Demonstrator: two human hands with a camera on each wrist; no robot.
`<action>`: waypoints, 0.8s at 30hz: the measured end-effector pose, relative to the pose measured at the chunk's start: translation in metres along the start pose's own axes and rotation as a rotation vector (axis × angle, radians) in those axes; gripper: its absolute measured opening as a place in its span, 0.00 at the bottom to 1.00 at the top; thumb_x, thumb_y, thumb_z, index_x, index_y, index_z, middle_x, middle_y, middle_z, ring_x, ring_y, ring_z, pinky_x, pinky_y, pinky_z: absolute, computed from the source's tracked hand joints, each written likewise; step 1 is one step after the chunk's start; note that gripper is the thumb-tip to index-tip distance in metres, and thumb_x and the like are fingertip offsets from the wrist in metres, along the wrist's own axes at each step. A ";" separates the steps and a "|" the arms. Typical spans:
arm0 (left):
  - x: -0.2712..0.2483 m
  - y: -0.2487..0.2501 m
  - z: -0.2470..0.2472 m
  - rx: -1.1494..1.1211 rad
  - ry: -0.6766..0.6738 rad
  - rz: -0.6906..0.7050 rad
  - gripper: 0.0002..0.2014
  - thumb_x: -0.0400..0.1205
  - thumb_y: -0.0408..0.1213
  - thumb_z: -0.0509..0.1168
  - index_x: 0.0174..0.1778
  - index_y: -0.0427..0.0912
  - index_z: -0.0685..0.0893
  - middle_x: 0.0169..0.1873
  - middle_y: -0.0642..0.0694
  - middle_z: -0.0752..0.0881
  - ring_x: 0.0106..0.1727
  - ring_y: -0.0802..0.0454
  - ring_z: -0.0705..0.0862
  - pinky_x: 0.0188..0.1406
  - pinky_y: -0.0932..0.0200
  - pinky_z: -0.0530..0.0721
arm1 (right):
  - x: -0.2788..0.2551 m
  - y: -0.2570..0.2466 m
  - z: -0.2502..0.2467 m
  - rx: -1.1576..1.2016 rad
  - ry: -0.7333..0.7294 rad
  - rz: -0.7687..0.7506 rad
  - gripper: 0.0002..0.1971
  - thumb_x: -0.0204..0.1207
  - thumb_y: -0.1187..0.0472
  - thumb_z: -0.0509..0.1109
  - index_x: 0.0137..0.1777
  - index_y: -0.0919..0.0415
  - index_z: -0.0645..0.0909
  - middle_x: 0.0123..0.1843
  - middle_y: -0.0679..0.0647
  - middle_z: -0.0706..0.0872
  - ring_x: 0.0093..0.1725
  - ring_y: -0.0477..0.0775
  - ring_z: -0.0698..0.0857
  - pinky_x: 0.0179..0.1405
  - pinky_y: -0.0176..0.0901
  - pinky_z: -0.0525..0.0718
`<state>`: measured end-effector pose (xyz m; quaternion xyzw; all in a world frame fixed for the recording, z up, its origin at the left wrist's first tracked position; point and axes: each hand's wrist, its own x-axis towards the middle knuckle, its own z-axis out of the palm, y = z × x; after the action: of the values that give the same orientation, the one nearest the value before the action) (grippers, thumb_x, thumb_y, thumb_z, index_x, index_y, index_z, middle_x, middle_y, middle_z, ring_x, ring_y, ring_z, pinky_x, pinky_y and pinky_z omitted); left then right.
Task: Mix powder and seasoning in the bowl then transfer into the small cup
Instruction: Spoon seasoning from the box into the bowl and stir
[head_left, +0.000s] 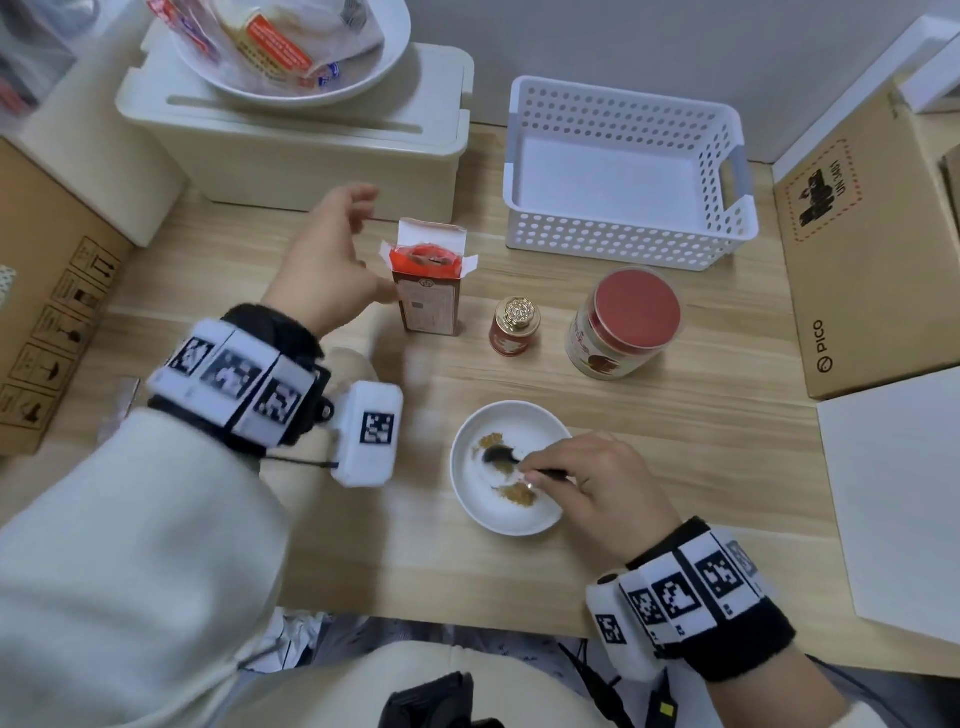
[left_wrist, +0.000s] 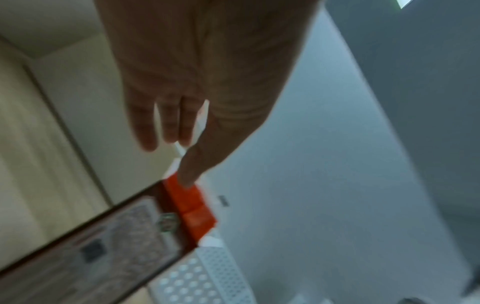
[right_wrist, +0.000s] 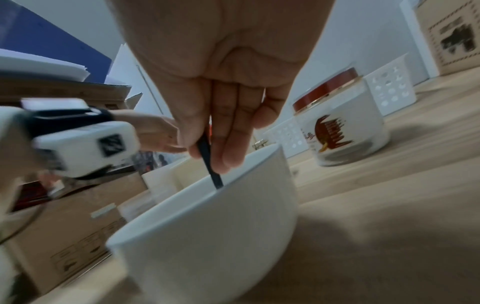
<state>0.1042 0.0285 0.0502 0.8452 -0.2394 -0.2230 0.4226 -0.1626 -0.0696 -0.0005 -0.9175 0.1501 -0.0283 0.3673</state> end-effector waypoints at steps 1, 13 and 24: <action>-0.014 0.007 -0.004 -0.031 0.091 0.088 0.35 0.68 0.23 0.74 0.69 0.46 0.70 0.66 0.45 0.76 0.65 0.55 0.75 0.57 0.59 0.80 | -0.001 0.001 -0.002 -0.006 0.049 0.014 0.13 0.73 0.49 0.62 0.41 0.52 0.88 0.37 0.44 0.91 0.37 0.40 0.81 0.45 0.30 0.69; -0.112 -0.039 0.063 0.030 -0.420 0.054 0.17 0.77 0.30 0.66 0.59 0.50 0.75 0.56 0.49 0.76 0.44 0.61 0.78 0.42 0.78 0.75 | -0.007 -0.007 -0.007 0.013 0.032 0.037 0.12 0.71 0.51 0.65 0.39 0.53 0.88 0.35 0.46 0.91 0.38 0.31 0.77 0.43 0.23 0.70; -0.114 -0.057 0.074 -0.434 -0.696 -0.459 0.26 0.82 0.28 0.55 0.73 0.56 0.66 0.62 0.52 0.77 0.53 0.57 0.83 0.41 0.48 0.90 | -0.001 -0.019 -0.011 -0.002 -0.052 0.188 0.07 0.74 0.57 0.69 0.41 0.54 0.89 0.34 0.50 0.91 0.30 0.41 0.82 0.36 0.29 0.74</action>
<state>-0.0158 0.0811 -0.0164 0.6432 -0.1217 -0.6257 0.4242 -0.1608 -0.0641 0.0205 -0.9001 0.2260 0.0302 0.3712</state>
